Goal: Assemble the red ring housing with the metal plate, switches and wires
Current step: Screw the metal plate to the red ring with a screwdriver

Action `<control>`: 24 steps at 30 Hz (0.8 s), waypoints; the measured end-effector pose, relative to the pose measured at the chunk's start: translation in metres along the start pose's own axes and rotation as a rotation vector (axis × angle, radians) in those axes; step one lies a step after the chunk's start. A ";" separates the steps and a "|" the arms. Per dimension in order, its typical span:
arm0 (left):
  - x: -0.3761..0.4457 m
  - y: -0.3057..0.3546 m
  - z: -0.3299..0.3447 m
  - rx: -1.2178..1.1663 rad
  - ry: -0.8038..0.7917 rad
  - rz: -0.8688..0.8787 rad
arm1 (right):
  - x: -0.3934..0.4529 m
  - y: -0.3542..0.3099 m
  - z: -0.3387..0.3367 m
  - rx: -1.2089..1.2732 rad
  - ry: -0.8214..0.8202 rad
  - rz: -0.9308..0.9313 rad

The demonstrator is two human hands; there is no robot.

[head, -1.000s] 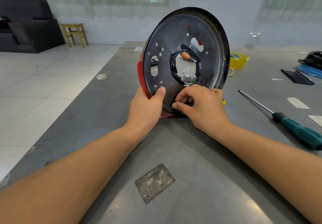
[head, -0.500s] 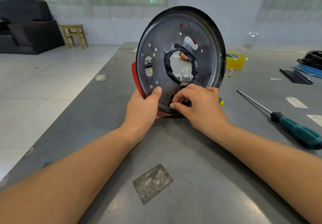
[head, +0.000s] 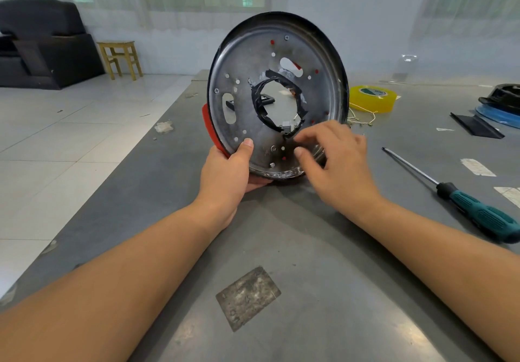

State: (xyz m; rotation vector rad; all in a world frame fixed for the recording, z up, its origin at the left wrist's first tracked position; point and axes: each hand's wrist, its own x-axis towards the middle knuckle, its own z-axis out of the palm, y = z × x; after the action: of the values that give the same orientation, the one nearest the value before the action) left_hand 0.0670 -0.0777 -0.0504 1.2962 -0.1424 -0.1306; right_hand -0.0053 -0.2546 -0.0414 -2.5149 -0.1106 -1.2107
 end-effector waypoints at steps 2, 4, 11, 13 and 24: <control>0.002 0.000 -0.002 -0.023 0.027 -0.006 | 0.002 0.011 -0.006 -0.007 0.071 0.040; 0.004 0.001 -0.005 -0.025 0.058 0.005 | 0.005 0.023 -0.011 -0.026 0.103 0.111; 0.015 0.009 -0.021 -0.050 0.168 0.031 | -0.003 0.040 -0.015 -0.266 -0.202 0.321; 0.016 0.010 -0.020 -0.062 0.167 0.029 | -0.006 0.043 -0.016 -0.313 -0.363 0.398; 0.016 0.011 -0.023 -0.131 0.154 -0.003 | -0.011 0.043 -0.020 -0.093 -0.288 0.484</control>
State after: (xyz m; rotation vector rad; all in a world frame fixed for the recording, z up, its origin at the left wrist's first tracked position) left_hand 0.0866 -0.0556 -0.0450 1.1713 -0.0002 -0.0414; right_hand -0.0183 -0.3010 -0.0503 -2.5658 0.4679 -0.6743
